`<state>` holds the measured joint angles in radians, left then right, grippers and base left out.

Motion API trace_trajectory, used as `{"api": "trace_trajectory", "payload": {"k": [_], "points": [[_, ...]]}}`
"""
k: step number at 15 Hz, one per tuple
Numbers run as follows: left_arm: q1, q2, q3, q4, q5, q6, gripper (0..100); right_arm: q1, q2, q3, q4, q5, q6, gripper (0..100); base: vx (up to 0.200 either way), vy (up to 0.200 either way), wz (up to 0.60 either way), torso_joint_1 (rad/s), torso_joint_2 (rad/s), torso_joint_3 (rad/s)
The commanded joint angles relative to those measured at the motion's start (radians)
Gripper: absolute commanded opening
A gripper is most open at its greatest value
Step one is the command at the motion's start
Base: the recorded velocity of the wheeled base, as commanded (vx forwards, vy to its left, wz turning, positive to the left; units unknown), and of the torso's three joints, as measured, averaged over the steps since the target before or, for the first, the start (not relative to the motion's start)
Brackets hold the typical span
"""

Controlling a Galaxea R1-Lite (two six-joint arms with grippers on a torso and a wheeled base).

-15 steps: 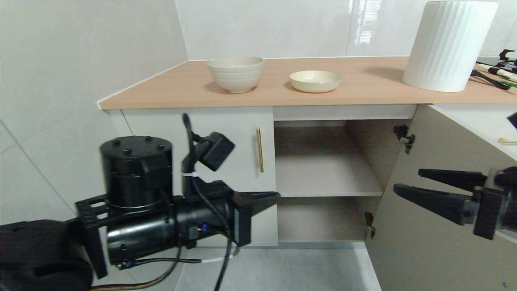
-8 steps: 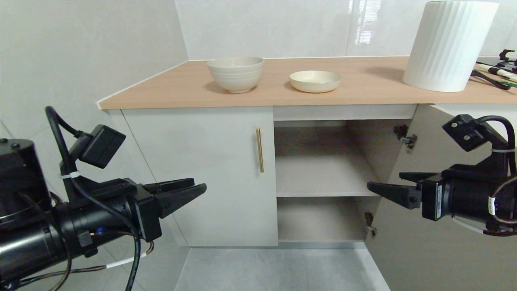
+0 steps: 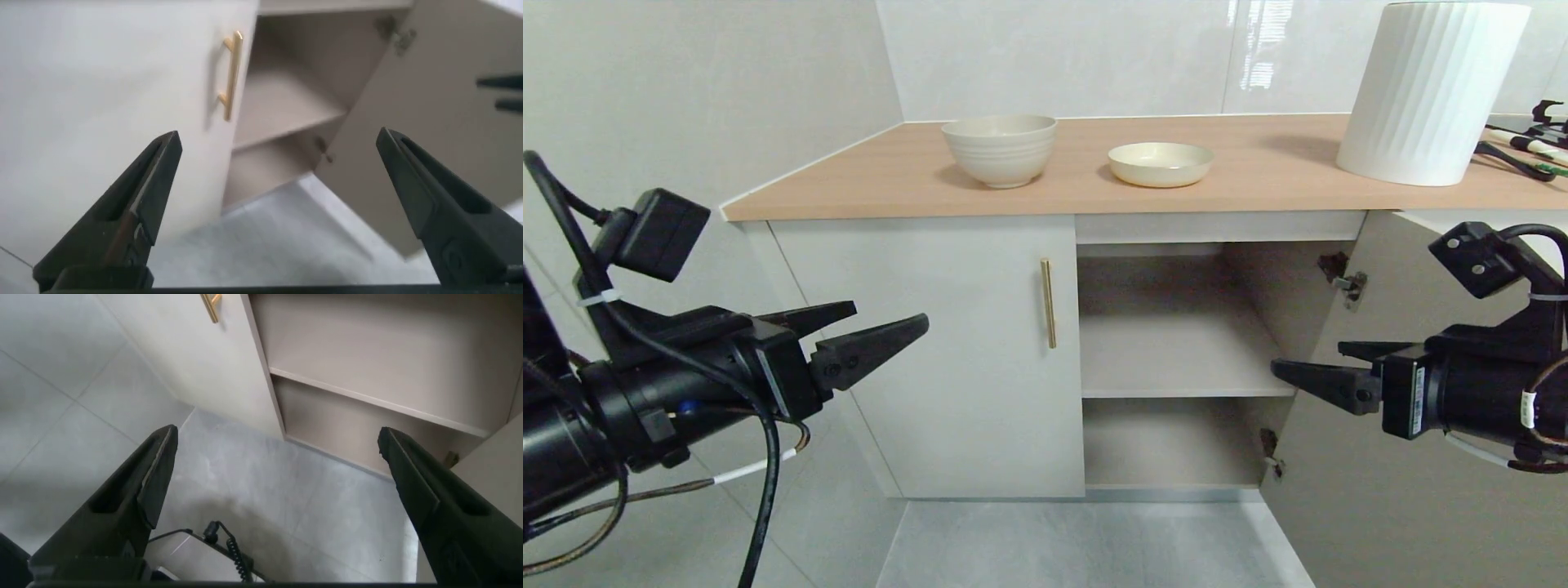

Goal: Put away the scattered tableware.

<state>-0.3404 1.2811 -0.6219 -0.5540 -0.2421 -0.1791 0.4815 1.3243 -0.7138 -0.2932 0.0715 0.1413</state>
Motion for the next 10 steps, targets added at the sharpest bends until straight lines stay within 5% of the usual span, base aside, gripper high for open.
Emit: {"api": "trace_trajectory", "payload": {"k": [1, 5, 7, 10], "points": [[0.001, 0.012, -0.018, 0.0, 0.003, 0.0, 100, 0.0, -0.003, -0.001, 0.0, 0.001, 0.0, 100, 0.0, 0.0, 0.0, 0.0, 0.0, 0.0], [0.015, 0.003, -0.033, 0.02, 0.004, 0.003, 100, 0.0, -0.002, -0.001, 0.0, 0.001, 0.0, 100, 0.0, 0.0, 0.0, 0.0, 0.0, 0.0], [0.041, -0.019, -0.071, 0.128, 0.004, 0.003, 100, 0.0, -0.002, -0.001, 0.0, 0.001, 0.0, 100, 0.2, 0.0, 0.0, -0.007, 0.01, 0.005], [0.081, -0.025, -0.087, 0.143, 0.0, 0.001, 100, 0.002, -0.002, -0.001, 0.002, 0.001, 0.0, 100, 0.2, 0.0, 0.0, -0.001, 0.0, 0.007]]}}
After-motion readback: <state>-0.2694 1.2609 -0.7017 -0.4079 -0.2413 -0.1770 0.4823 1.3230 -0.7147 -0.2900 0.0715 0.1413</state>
